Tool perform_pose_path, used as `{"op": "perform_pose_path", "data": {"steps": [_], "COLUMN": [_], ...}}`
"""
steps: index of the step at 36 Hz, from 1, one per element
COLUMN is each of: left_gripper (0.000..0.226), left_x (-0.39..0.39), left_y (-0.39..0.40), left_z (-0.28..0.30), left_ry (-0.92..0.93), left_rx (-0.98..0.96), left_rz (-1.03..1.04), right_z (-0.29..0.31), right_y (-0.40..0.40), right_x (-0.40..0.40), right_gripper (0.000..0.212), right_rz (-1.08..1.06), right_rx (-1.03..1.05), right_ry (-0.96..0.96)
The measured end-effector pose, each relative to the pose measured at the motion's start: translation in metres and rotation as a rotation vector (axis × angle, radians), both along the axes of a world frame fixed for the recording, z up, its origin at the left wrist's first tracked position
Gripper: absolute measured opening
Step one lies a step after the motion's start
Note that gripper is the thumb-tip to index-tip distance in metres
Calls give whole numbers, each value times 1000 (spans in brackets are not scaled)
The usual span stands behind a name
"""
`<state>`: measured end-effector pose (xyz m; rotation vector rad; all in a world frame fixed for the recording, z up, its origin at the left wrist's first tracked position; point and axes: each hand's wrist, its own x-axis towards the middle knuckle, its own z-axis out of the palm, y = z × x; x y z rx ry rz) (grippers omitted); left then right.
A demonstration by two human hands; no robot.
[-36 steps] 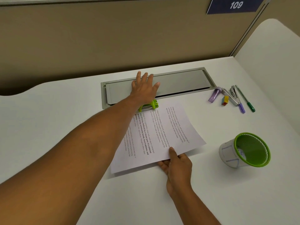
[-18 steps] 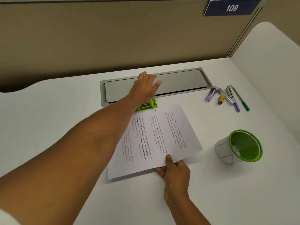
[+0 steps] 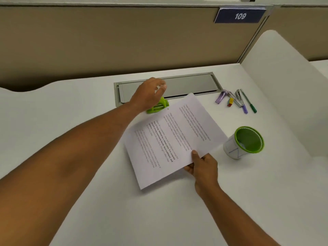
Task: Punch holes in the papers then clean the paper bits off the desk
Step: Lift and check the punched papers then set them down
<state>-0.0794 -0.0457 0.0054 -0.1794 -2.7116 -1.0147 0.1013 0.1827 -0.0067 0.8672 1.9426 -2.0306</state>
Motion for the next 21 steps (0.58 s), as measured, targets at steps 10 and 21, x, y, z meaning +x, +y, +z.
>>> {"op": "perform_pose_path", "data": {"steps": [10, 21], "left_gripper": [56, 24], "left_x": [84, 144], "left_y": [-9, -7], "left_z": [38, 71], "left_ry": [-493, -410], "left_rx": [372, 472], "left_rz": [40, 136], "right_z": [44, 84], "right_y": [25, 28], "right_x": [-15, -21], "right_gripper": [10, 25], "right_rz": [193, 401], "right_rx": [184, 399], "right_ry": [110, 334]}}
